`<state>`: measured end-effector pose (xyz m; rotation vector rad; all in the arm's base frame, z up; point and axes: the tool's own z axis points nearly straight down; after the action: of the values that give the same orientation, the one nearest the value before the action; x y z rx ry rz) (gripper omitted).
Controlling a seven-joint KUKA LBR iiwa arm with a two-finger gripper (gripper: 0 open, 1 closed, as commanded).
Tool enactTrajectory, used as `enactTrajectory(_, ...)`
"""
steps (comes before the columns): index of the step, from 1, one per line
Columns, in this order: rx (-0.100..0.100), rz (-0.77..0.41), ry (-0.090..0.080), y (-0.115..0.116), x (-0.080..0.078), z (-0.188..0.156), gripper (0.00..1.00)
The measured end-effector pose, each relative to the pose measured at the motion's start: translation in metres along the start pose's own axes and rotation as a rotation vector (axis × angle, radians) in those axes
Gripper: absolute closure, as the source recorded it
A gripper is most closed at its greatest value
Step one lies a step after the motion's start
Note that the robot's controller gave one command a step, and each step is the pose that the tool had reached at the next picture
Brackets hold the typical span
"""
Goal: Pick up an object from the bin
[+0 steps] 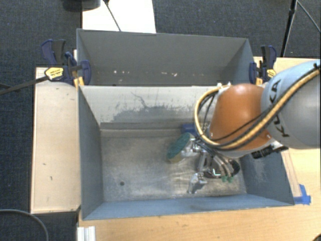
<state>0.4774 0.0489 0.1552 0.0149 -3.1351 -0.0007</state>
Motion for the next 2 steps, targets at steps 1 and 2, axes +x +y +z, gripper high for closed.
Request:
enactTrajectory(1, -0.001, -0.322, -0.03, -0.012, -0.084, 0.08, 0.0)
enactTrajectory(2, 0.003, -0.427, -0.013, -0.037, -0.083, 0.053, 0.0)
